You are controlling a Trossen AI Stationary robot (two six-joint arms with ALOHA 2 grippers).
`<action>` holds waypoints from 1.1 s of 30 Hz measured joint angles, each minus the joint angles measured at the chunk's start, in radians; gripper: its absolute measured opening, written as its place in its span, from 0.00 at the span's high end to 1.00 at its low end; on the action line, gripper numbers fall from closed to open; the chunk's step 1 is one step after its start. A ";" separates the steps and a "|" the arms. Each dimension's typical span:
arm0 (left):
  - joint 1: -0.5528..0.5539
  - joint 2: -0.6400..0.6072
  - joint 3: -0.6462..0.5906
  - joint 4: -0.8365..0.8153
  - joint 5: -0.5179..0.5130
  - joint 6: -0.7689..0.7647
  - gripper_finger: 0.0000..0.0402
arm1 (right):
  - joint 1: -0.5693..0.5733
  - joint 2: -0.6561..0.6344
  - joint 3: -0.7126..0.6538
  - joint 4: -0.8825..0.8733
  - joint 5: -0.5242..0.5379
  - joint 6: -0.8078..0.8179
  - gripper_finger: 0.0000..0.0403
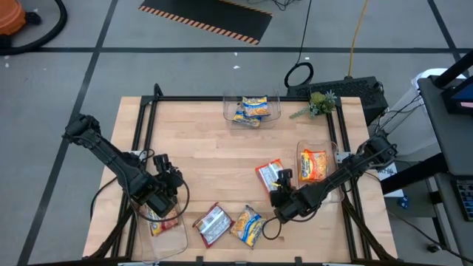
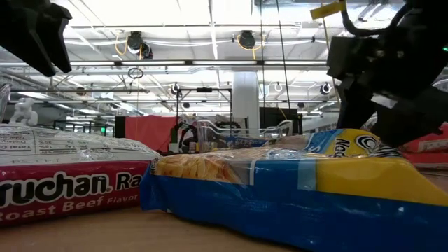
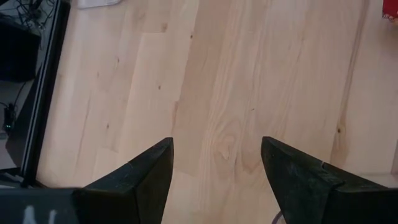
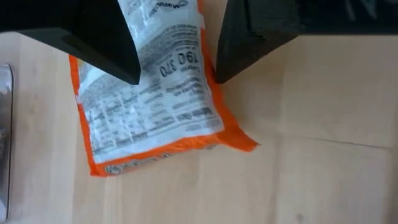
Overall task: Sort Maruchan noodles
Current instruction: Put the orange noodle pack into the right transparent bin
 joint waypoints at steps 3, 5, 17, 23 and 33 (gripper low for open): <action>0.000 0.000 0.000 0.000 0.000 0.000 0.38 | 0.017 0.000 0.000 0.006 -0.009 -0.002 0.54; 0.000 0.000 0.000 0.000 -0.001 0.000 0.38 | 0.025 0.000 0.000 0.002 -0.009 0.012 0.58; 0.000 0.000 0.000 0.033 -0.018 0.028 0.38 | 0.028 0.000 -0.017 -0.018 0.034 0.069 0.90; 0.005 0.000 0.000 0.045 -0.050 0.048 0.38 | 0.027 0.000 -0.017 -0.017 0.035 0.066 0.99; 0.007 0.000 0.000 0.374 -0.234 0.407 0.38 | 0.000 -0.049 0.003 0.036 0.035 0.064 1.00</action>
